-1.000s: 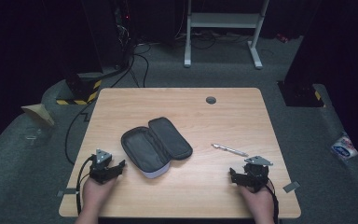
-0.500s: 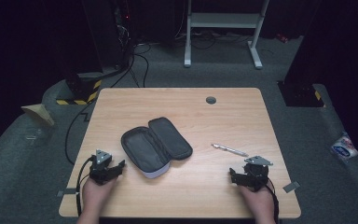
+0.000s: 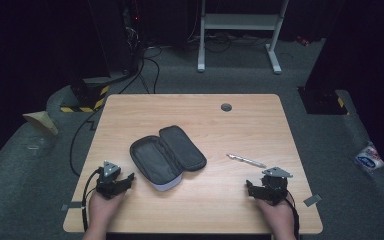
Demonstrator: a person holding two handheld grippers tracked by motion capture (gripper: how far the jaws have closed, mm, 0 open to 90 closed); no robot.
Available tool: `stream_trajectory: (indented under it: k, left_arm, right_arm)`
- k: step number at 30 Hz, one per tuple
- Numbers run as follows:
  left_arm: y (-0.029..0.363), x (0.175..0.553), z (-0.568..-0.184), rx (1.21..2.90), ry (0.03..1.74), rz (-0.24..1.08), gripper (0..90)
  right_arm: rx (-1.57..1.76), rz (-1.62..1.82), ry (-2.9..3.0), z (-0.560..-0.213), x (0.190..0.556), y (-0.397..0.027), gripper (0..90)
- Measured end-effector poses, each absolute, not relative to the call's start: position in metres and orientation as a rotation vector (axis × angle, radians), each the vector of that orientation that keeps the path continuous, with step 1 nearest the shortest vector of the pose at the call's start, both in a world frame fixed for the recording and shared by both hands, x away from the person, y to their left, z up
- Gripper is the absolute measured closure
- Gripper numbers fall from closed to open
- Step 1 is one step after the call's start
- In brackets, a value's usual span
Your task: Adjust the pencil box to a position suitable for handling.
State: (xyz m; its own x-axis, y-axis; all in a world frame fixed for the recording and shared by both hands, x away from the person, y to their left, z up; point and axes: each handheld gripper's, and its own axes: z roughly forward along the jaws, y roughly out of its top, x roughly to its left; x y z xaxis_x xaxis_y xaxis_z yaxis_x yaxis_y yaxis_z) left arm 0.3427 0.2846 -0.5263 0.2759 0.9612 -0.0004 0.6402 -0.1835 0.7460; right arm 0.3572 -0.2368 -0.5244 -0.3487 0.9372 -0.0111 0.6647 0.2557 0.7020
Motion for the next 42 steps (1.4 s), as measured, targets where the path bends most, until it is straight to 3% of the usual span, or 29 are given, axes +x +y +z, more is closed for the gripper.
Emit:
stream_trajectory:
  k: [23,42]
  left_arm:
    - [0.266,0.322,-0.487,1.869,1.250,0.686,43.9]
    - [0.206,0.311,-0.477,1.945,1.028,0.551,43.9]
  right_arm:
    - [1.436,0.859,2.107,-0.524,0.359,-0.237,13.4]
    - [1.440,0.858,2.104,-0.524,0.356,-0.236,15.1]
